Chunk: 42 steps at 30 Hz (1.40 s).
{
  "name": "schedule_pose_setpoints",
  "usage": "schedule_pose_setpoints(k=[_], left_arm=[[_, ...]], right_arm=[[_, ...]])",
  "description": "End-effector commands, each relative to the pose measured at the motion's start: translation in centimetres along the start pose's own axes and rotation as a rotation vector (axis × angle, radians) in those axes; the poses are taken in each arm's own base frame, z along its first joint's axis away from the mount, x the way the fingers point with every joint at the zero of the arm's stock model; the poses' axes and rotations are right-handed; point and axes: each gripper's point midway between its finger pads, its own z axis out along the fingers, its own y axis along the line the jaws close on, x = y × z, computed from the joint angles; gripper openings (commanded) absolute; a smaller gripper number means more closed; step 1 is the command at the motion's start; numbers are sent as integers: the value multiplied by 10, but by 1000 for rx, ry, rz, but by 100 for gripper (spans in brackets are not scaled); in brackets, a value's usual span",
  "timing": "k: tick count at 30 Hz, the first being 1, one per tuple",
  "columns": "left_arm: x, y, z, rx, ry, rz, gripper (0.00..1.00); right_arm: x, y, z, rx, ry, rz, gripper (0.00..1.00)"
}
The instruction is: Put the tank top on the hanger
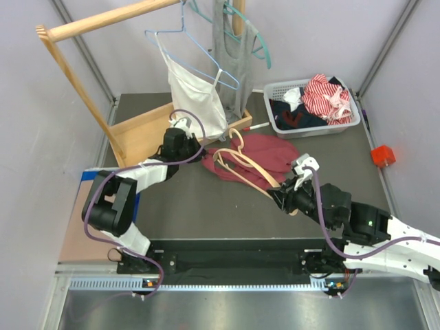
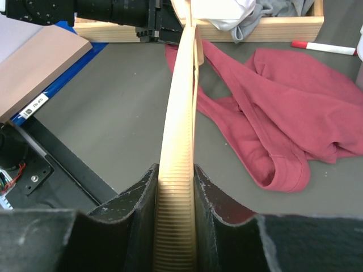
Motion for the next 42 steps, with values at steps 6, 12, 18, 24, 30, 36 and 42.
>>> schedule_pose_setpoints(k=[6,12,18,24,30,36,42], left_arm=[[-48,-61,-51,208,-122,22,0],[-59,-93,-85,321,-137,28,0],[-65,-120,-107,429,-125,10,0],[-64,-145,-122,565,-84,-38,0],[-72,-169,-148,709,-126,-67,0],[-74,-167,-151,681,-142,-55,0],[-67,-140,-138,523,-149,-27,45]], right_arm=[[-12,1,16,23,-107,18,0],[-21,5,27,11,-209,29,0],[-33,6,29,-5,-327,58,0],[-39,10,28,-34,-392,70,0],[-33,13,34,-41,-391,61,0],[-33,14,37,-42,-390,66,0],[-34,15,34,-51,-397,72,0]])
